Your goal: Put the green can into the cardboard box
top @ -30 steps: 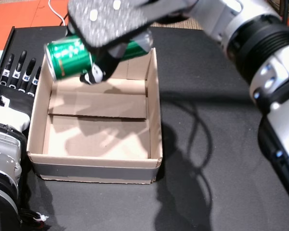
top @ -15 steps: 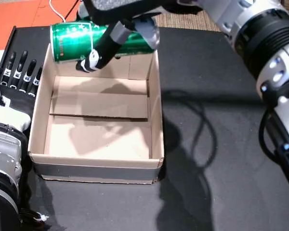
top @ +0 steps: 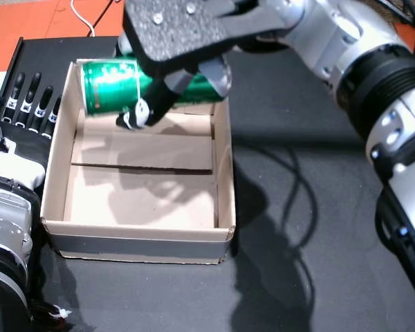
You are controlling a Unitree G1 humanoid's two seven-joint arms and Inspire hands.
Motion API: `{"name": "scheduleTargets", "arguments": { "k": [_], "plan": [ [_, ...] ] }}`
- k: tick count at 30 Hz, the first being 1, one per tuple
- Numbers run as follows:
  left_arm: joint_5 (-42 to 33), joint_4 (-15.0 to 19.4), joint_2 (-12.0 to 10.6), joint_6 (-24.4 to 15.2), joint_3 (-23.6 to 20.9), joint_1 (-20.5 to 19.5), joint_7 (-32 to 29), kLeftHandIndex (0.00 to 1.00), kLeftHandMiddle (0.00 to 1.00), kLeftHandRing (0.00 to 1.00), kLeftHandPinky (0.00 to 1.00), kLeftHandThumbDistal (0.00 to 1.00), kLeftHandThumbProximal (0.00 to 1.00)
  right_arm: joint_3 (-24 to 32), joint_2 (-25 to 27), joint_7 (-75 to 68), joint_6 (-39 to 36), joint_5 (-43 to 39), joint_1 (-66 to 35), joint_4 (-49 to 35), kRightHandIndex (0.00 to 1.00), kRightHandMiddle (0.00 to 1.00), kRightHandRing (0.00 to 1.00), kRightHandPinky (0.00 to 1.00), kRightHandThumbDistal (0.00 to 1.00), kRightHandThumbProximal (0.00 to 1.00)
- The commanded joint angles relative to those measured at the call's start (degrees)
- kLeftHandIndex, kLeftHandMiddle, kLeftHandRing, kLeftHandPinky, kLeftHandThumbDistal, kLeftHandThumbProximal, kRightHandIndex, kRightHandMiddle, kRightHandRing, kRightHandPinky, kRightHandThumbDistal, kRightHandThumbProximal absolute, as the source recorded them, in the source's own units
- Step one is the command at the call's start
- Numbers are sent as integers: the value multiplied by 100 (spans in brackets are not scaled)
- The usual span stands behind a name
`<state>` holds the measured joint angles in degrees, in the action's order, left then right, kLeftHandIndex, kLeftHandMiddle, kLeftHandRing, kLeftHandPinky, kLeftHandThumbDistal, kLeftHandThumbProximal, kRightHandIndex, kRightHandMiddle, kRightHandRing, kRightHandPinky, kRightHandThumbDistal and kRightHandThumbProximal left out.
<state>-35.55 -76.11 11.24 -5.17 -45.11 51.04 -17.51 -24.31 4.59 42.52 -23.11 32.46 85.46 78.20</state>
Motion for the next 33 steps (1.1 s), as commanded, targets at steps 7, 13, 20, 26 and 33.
{"name": "scheduleTargets", "arguments": {
  "k": [7,13,20,26,33],
  "plan": [
    [40,-46,-35,-36,5,-15,-68,37,39,59,78,0,89,-82,-61,-216,-125,70,-52,-24,2,2,9,34,1,37],
    [53,-45,-44,-55,15,-19,-70,35,39,61,77,0,89,-79,-87,-299,-131,40,-142,-23,1,1,8,31,4,34],
    [56,-41,-66,-88,27,-10,-39,38,42,66,80,0,84,13,-147,-320,-69,-65,-239,-23,4,2,11,40,3,32],
    [71,-39,-68,-104,43,-1,2,46,53,70,82,0,87,239,-212,171,289,-259,-265,11,31,33,47,65,17,36],
    [26,-37,-67,-78,9,-1,-49,56,58,72,83,0,88,324,-191,301,280,-241,-281,-3,44,44,56,73,40,45]
  ]
}}
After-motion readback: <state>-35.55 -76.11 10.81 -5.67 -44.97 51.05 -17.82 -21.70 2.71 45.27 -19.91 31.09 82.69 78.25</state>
